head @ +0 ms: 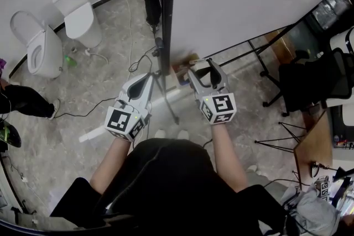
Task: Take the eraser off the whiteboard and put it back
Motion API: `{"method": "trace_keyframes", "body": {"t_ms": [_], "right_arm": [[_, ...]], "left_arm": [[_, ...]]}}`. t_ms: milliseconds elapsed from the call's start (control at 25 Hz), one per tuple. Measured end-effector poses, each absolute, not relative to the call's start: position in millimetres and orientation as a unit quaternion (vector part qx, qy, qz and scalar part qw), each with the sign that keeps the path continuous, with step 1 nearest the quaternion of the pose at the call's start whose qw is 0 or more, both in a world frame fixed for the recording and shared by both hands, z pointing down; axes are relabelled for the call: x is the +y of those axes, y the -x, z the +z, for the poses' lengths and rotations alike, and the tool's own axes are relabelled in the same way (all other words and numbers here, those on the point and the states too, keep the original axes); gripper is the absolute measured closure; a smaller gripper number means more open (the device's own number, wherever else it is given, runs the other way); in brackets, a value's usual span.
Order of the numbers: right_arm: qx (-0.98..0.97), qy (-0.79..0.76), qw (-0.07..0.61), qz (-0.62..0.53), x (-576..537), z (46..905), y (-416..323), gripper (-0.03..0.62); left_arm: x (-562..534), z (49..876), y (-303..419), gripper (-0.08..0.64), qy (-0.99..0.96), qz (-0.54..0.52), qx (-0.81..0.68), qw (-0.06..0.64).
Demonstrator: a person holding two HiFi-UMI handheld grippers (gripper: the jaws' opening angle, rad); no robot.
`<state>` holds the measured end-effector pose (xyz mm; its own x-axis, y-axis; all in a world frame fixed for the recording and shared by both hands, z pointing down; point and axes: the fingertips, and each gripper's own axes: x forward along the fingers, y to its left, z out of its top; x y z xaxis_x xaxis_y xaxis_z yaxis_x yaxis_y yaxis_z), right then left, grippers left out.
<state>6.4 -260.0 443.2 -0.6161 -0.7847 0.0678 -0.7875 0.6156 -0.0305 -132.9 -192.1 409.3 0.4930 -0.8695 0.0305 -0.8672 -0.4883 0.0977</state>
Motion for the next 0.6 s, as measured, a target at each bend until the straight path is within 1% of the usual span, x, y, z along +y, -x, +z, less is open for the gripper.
{"method": "trace_keyframes", "body": {"t_ms": [600], "right_arm": [[-0.899, -0.434, 0.052, 0.018, -264.0, 466.1, 5.0, 0.293]], "left_arm": [[-197.0, 410.2, 139.2, 0.557, -0.862, -0.010, -0.504, 0.048]]}}
